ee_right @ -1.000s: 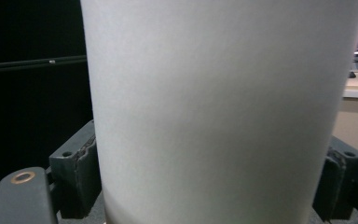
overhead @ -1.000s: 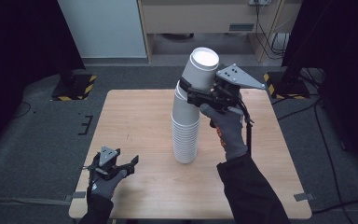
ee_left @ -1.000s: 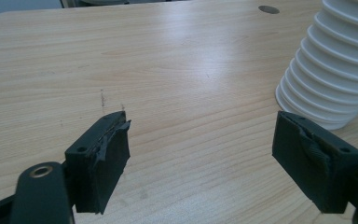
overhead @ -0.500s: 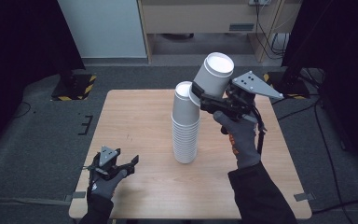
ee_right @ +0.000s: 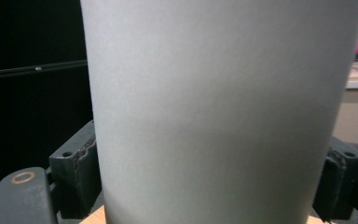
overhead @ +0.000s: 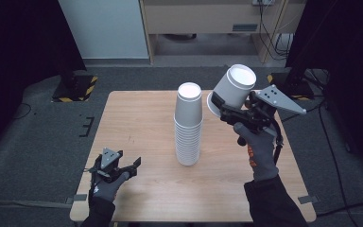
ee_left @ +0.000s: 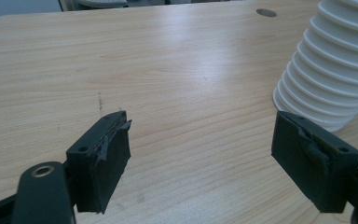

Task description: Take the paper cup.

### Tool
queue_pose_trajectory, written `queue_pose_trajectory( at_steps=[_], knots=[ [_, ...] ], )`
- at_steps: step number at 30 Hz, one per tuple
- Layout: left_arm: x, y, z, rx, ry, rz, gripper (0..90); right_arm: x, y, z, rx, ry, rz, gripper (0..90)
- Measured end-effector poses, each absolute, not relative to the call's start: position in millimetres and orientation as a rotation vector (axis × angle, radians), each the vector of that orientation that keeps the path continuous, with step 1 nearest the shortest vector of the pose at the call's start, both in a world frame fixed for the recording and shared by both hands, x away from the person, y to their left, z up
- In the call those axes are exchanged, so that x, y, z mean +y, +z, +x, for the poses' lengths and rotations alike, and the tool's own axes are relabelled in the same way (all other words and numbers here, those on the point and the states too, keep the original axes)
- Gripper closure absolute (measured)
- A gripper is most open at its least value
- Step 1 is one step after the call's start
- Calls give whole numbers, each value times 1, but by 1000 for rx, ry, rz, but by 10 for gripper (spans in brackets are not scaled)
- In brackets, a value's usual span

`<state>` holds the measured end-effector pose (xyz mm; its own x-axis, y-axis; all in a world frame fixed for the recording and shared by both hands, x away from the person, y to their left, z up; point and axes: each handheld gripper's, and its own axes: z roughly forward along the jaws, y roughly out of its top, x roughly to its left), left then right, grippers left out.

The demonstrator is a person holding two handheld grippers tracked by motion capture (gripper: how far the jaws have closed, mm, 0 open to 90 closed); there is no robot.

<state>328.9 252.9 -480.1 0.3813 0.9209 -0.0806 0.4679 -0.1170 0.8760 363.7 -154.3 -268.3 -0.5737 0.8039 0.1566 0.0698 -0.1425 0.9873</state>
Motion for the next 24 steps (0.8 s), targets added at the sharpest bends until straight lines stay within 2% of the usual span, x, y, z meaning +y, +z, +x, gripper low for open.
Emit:
queue_pose_trajectory(
  at_steps=[24],
  knots=[
    [246, -480, 329, 1202, 619, 1752, 183, -194, -331, 351, 1636, 1735, 1136, 148]
  ],
)
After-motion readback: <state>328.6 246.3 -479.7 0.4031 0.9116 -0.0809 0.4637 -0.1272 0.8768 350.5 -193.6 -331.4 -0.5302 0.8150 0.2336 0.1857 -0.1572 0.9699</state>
